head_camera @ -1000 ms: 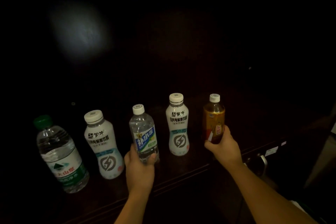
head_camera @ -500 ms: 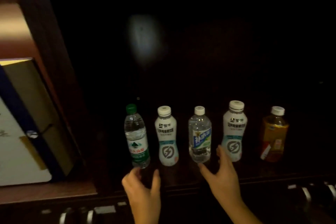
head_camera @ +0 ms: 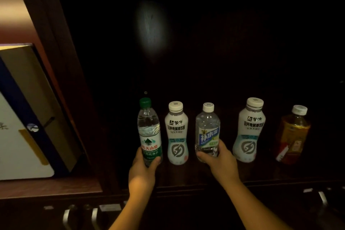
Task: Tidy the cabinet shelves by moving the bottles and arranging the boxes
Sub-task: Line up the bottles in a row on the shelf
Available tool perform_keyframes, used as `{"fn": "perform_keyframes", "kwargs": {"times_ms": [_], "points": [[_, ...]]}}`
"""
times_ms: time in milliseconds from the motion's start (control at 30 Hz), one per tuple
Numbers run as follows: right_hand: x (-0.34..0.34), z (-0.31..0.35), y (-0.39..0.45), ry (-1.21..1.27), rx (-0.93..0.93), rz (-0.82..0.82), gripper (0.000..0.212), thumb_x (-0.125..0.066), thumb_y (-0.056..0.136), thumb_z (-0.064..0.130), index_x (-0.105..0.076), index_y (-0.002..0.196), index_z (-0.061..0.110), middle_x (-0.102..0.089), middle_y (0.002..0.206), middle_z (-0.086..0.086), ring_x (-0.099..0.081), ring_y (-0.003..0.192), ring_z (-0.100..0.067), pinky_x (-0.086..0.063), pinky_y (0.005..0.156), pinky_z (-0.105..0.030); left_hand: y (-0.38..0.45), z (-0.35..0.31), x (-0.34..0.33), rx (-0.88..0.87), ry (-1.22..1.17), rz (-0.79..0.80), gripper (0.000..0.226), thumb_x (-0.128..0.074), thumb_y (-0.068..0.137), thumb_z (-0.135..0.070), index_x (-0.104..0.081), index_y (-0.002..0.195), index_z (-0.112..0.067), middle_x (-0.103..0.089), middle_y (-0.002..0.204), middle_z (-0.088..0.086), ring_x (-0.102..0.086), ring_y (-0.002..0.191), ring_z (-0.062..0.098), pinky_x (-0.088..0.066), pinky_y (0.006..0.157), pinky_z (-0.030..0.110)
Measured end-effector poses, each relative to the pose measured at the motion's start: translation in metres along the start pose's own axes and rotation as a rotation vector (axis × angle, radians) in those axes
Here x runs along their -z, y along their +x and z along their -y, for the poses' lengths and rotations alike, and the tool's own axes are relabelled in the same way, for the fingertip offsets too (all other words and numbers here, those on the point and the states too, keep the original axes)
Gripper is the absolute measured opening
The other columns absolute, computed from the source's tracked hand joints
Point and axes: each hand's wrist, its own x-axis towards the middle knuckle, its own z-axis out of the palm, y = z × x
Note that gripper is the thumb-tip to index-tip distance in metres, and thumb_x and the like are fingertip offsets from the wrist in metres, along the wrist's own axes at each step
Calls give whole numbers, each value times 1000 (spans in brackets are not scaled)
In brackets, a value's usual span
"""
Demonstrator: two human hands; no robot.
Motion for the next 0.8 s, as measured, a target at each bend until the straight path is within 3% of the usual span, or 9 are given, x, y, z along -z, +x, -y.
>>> {"fn": "perform_keyframes", "kwargs": {"times_ms": [67, 267, 400, 467, 533, 600, 700, 733, 800], "points": [[-9, 4, -3, -18, 9, 1, 58, -86, 69, 29, -61, 121, 22, -70, 95, 13, -63, 85, 0, -44, 68, -11, -2, -1, -7, -28, 44, 2, 64, -67, 84, -34, -38, 140, -28, -56, 136, -2, -54, 122, 21, -46, 96, 38], [-20, 1, -6, -136, 14, 10, 84, -70, 52, 71, -56, 124, 30, -70, 106, 6, -65, 103, -14, -55, 83, -35, -4, 0, -14, -57, 101, -7, 66, -67, 82, -39, -37, 140, -30, -56, 136, -3, -55, 122, 20, -49, 93, 38], [-8, 10, -12, -60, -16, 76, 86, -85, 61, 48, -50, 136, 22, -64, 120, 6, -62, 108, -9, -49, 86, -17, -4, 1, -11, -64, 112, -8, 73, -71, 77, -42, -36, 140, -32, -55, 138, -2, -54, 123, 22, -49, 95, 42], [9, 7, -22, -23, -47, -45, 85, -85, 67, 41, -48, 139, 16, -58, 127, 1, -58, 113, -14, -49, 92, -26, -3, 2, -10, -56, 107, 4, 78, -74, 75, -40, -33, 142, -32, -53, 139, -2, -53, 124, 22, -48, 97, 44], [35, 1, -33, -31, -31, -306, 64, -84, 72, 31, -56, 126, 13, -59, 119, -4, -58, 107, -19, -53, 91, -39, -1, 5, -10, -51, 109, 7, 80, -75, 75, -39, -32, 143, -31, -53, 139, -1, -53, 124, 24, -48, 97, 44], [66, -10, -31, -70, -39, -490, 63, -84, 71, 28, -53, 123, 11, -55, 120, -10, -57, 108, -26, -52, 91, -47, -1, 6, -11, -52, 103, 8, 77, -74, 77, -37, -34, 142, -30, -54, 138, -1, -54, 123, 24, -48, 96, 43], [96, -22, -10, -113, -142, -350, 96, -85, 70, 35, -32, 147, 12, -42, 145, -11, -46, 130, -29, -47, 101, -48, 0, 7, -11, -58, 121, 14, 74, -72, 79, -36, -34, 142, -30, -53, 140, -1, -53, 124, 24, -47, 97, 44], [99, -25, -2, -94, -151, -257, 97, -84, 72, 35, -29, 149, 16, -44, 147, -8, -46, 133, -27, -47, 100, -44, 0, 8, -11, -61, 122, 16, 74, -71, 79, -36, -34, 142, -30, -53, 140, -1, -53, 125, 24, -47, 98, 44], [98, -25, 7, -112, -131, -112, 76, -80, 76, 33, -43, 141, 23, -63, 125, 0, -59, 120, -22, -50, 84, -26, 1, 7, -10, -60, 124, 18, 73, -71, 80, -36, -33, 142, -31, -52, 141, -2, -53, 125, 24, -47, 98, 44]]}}
